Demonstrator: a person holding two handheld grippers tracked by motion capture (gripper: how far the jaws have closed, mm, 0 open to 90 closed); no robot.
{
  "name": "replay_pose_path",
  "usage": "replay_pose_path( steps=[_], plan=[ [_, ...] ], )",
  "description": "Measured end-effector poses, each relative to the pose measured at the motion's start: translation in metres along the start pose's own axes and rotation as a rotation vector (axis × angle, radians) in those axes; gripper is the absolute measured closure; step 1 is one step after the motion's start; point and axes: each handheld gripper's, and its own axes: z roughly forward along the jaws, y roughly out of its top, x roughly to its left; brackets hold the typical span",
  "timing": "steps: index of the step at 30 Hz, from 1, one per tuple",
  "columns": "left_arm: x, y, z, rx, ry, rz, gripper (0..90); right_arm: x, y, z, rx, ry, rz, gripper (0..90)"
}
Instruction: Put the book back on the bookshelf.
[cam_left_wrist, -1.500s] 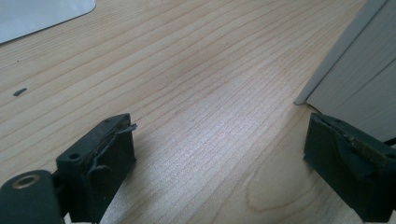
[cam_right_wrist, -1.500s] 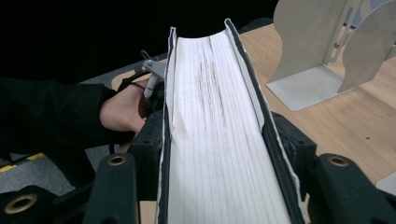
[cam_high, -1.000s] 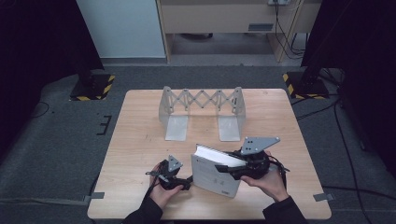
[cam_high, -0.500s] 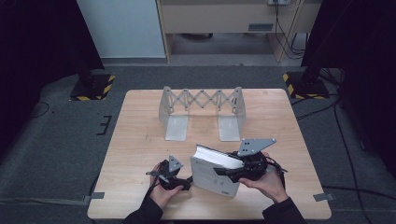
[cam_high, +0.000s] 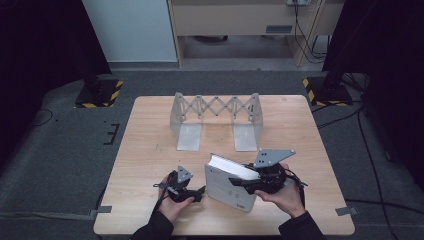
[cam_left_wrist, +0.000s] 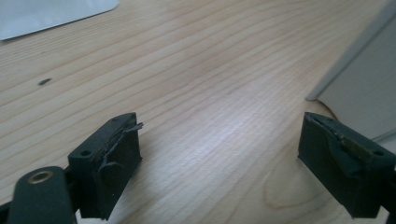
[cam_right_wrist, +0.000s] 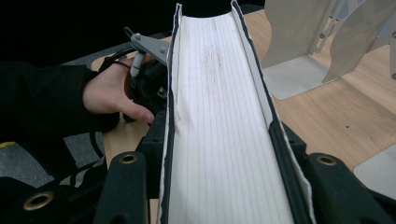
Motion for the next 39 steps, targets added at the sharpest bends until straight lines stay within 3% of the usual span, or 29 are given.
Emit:
replay_pose_path(
  steps=[7, 12, 16, 25, 33, 39],
  plan=[
    [0.029, -0.002, -0.01, -0.054, 0.076, -0.084, 13.7, -0.002, 0.0, -0.001, -0.001, -0.009, 0.012, 52.7],
    [0.043, -0.006, -0.012, -0.046, 0.103, -0.131, 13.9, 0.0, 0.0, 0.0, 0.0, -0.005, 0.001, 51.3],
    [0.045, -0.006, -0.009, -0.027, 0.127, -0.113, 13.8, 0.001, 0.0, 0.0, -0.001, -0.006, 0.004, 49.4],
    [0.045, -0.006, -0.007, 0.0, 0.137, -0.104, 12.9, 0.0, 0.003, 0.005, 0.016, -0.009, 0.011, 38.7],
    [0.044, -0.006, -0.007, 0.001, 0.134, -0.099, 12.6, 0.005, 0.011, 0.016, 0.035, -0.026, -0.011, 36.1],
    [0.044, -0.006, -0.007, 0.004, 0.136, -0.094, 12.5, 0.006, 0.012, 0.017, 0.046, -0.038, -0.013, 42.0]
  ],
)
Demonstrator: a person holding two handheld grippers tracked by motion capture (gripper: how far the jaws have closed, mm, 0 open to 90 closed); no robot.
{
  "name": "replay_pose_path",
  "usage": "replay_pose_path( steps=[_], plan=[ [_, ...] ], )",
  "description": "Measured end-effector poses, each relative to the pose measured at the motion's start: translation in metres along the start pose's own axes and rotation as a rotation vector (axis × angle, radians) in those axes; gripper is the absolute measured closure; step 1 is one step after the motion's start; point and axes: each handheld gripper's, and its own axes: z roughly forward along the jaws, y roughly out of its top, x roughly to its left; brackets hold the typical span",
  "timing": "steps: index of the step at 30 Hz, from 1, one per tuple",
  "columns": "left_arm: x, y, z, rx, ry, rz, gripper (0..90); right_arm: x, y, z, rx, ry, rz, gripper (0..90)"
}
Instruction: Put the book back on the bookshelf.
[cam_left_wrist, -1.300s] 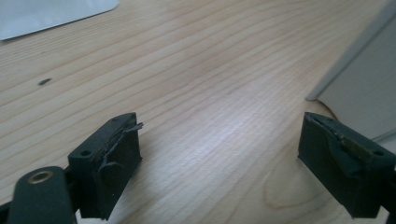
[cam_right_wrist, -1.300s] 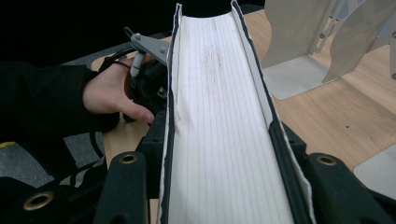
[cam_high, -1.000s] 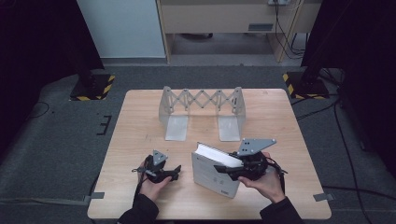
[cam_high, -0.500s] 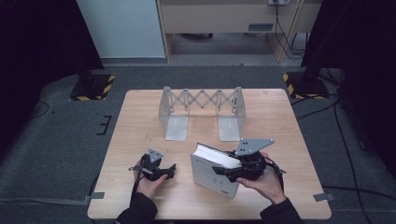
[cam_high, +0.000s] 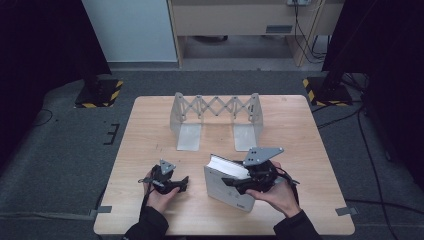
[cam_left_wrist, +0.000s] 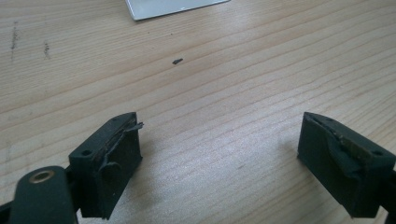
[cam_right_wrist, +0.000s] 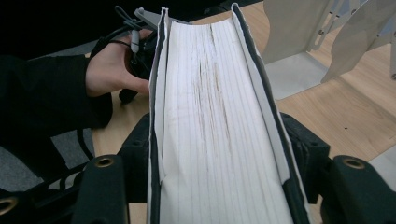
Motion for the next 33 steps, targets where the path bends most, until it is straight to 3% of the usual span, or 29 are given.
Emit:
replay_pose_path(
  steps=[6, 17, 26, 33],
  plan=[
    [0.0, 0.0, 0.0, 0.0, 0.0, -0.001, 12.4, 0.001, 0.001, -0.001, 0.002, -0.004, 0.001, 50.1],
    [0.0, 0.0, 0.0, -0.002, -0.004, -0.005, 12.4, 0.001, 0.002, -0.001, 0.004, -0.019, -0.007, 52.5],
    [0.001, 0.0, 0.0, 0.001, -0.005, -0.003, 12.5, -0.006, -0.002, -0.007, -0.013, 0.003, 0.044, 52.8],
    [0.001, 0.0, 0.0, 0.001, -0.006, -0.004, 12.5, -0.012, -0.006, -0.015, -0.031, -0.024, 0.083, 52.8]
  ],
)
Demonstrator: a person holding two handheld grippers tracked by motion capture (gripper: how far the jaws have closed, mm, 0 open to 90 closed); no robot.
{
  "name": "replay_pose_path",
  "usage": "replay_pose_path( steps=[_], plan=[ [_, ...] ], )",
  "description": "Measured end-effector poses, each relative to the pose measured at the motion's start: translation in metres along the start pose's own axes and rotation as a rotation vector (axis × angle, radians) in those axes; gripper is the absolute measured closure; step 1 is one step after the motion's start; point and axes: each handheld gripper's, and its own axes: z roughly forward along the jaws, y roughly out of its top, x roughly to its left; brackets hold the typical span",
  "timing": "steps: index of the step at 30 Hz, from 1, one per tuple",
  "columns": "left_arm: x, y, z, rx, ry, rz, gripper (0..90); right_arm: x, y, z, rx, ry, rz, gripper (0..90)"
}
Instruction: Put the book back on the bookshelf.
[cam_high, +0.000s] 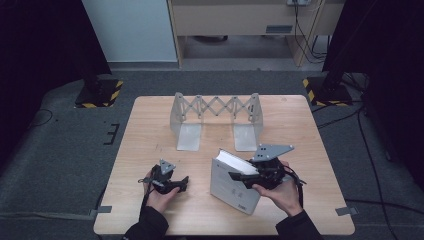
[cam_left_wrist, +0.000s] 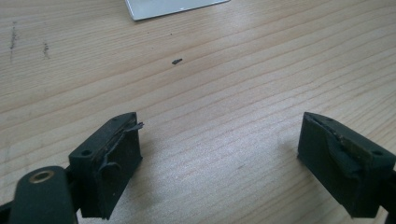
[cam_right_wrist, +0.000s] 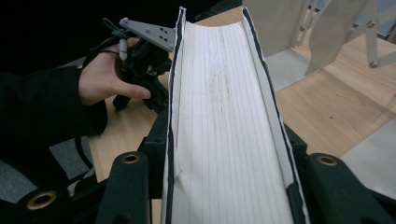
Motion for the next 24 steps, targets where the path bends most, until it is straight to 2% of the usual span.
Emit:
replay_pose_path(
  steps=[14, 24],
  plan=[
    [0.0, 0.0, 0.0, 0.002, 0.002, 0.005, 12.5, -0.019, 0.004, -0.017, -0.053, -0.131, 0.093, 52.8],
    [-0.001, 0.0, 0.0, 0.003, 0.004, 0.007, 12.5, -0.035, 0.009, -0.026, -0.081, -0.204, 0.155, 52.8]
  ],
)
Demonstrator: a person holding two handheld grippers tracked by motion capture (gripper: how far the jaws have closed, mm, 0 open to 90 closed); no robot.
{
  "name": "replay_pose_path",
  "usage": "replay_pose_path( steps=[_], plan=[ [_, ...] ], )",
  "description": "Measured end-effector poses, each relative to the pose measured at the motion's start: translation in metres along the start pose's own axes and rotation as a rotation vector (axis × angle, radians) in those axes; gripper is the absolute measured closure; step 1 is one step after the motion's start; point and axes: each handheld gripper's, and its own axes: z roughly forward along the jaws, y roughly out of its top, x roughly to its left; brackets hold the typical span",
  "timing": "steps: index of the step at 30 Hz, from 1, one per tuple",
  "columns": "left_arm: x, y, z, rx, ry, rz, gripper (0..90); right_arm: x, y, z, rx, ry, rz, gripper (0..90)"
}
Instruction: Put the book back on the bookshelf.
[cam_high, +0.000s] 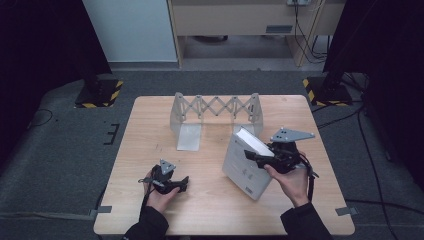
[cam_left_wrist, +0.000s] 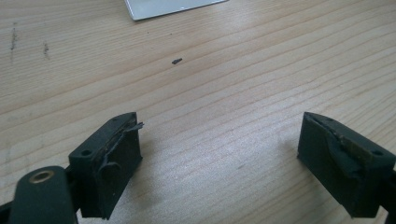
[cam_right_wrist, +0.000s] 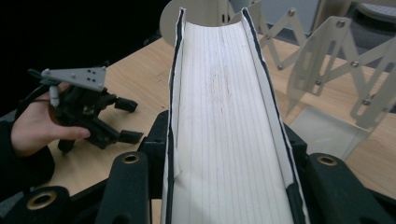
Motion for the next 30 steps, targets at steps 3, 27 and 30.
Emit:
replay_pose_path(
  steps=[3, 27, 30],
  plan=[
    [0.0, 0.0, 0.0, 0.0, 0.0, 0.0, 12.5, -0.004, 0.003, -0.004, -0.018, -0.029, 0.025, 52.7],
    [0.0, 0.0, 0.0, 0.002, -0.002, 0.005, 12.3, -0.028, 0.034, -0.003, -0.107, -0.278, 0.103, 52.7],
    [0.0, 0.0, 0.0, 0.002, -0.002, 0.005, 12.3, -0.031, 0.041, 0.0, -0.113, -0.301, 0.114, 52.7]
  ],
)
